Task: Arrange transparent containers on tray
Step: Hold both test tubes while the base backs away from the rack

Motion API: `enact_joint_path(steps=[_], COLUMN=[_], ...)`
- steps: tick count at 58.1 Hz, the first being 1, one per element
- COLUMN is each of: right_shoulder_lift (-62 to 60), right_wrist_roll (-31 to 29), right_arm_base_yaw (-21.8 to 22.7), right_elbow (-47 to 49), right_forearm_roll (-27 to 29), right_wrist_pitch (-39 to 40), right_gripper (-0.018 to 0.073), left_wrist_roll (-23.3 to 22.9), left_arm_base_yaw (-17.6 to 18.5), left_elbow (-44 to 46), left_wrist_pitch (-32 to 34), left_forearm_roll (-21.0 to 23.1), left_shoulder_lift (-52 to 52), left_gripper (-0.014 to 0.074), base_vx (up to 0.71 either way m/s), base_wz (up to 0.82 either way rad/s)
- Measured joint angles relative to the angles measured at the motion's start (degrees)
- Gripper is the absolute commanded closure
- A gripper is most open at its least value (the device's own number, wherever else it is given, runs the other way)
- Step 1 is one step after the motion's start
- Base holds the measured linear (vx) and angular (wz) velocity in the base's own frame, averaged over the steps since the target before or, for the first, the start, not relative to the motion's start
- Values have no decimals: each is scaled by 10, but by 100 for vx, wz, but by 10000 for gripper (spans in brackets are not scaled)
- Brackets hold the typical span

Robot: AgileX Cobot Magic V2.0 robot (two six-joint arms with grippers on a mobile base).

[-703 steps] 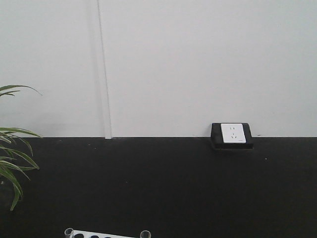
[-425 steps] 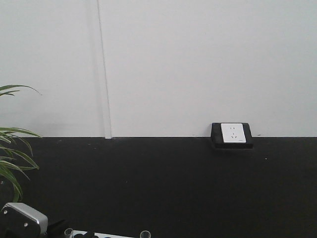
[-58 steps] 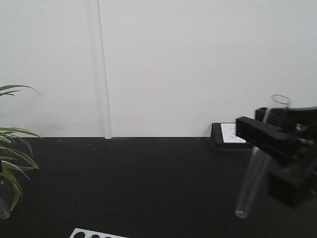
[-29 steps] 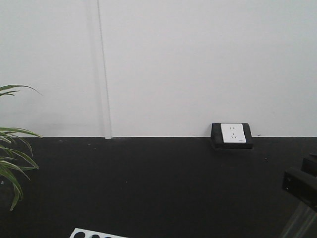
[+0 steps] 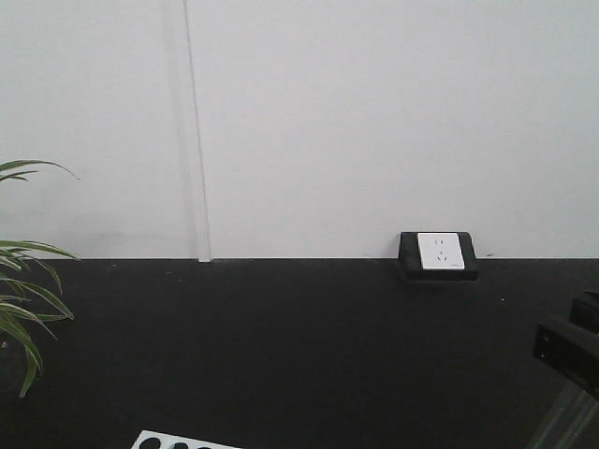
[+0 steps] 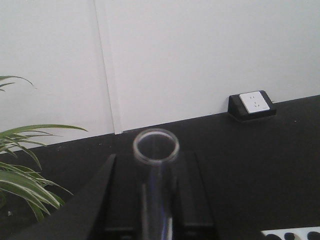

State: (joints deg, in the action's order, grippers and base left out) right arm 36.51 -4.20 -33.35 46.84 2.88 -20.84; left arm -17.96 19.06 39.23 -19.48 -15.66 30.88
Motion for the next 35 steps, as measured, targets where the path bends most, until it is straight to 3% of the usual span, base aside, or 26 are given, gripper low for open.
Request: enact_joint_path(steps=[35], right_shoulder_lift=[0], right_wrist_roll=[0], right_arm_base_yaw=[0], right_elbow=[0], right_forearm_roll=[0], right_wrist_pitch=[0], right_gripper=[503], left_wrist_roll=[0], left_arm_base_yaw=[0], left_elbow=[0], left_wrist_pitch=[0], left_forearm_roll=[0], left_shoulder_lift=[0], left_gripper=[482], base_vx=[-1], base_wz=[0])
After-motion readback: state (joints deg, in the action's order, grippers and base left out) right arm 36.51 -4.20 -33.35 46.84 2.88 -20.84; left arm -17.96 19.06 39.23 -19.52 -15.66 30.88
